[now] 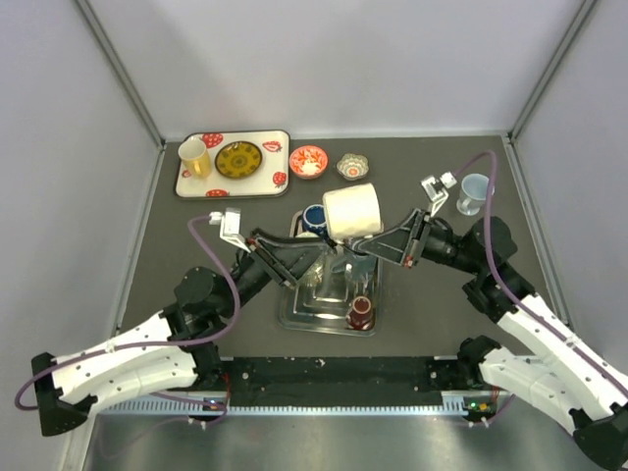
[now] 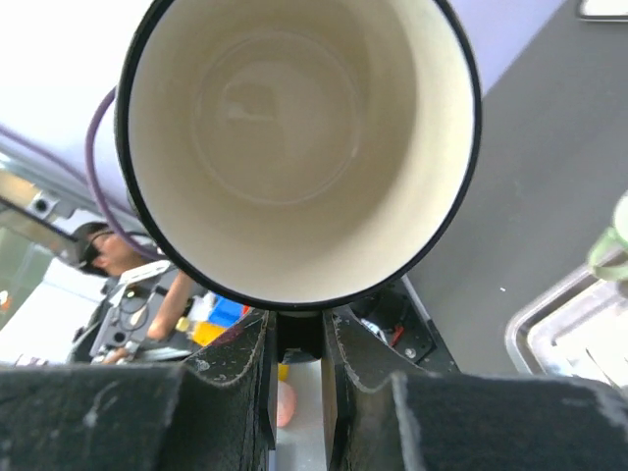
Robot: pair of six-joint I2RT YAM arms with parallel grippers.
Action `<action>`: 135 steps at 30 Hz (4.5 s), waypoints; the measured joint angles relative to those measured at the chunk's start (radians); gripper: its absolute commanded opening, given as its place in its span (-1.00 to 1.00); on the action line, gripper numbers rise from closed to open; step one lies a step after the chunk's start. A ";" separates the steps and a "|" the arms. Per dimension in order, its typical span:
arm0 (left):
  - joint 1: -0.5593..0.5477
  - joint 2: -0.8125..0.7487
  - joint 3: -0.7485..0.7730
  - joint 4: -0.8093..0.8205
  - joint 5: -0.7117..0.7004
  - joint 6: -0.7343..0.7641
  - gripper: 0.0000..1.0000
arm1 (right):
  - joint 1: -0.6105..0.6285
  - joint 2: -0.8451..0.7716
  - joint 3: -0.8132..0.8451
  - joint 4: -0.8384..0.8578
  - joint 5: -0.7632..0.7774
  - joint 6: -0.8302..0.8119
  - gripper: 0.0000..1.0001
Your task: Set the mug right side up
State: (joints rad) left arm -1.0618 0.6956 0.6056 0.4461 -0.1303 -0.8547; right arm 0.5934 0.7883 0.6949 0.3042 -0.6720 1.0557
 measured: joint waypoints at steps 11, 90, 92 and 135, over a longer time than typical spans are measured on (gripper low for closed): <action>0.000 -0.291 -0.009 -0.309 -0.274 0.087 0.11 | -0.039 0.109 0.508 -0.824 0.651 -0.483 -1.00; 0.002 0.394 0.217 -0.853 -0.411 0.188 0.91 | -0.087 0.433 0.514 -0.798 0.950 -0.593 0.27; 0.006 0.408 0.224 -0.858 -0.388 0.209 0.80 | -0.072 0.377 0.467 -0.771 0.936 -0.589 0.26; 0.356 1.004 0.613 -0.885 0.633 1.262 0.39 | -0.041 -0.114 0.156 -0.845 0.722 -0.565 0.21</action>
State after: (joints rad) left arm -0.7055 1.7000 1.2182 -0.4385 0.5026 0.4068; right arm 0.5526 0.6739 0.8509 -0.5411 0.0498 0.4911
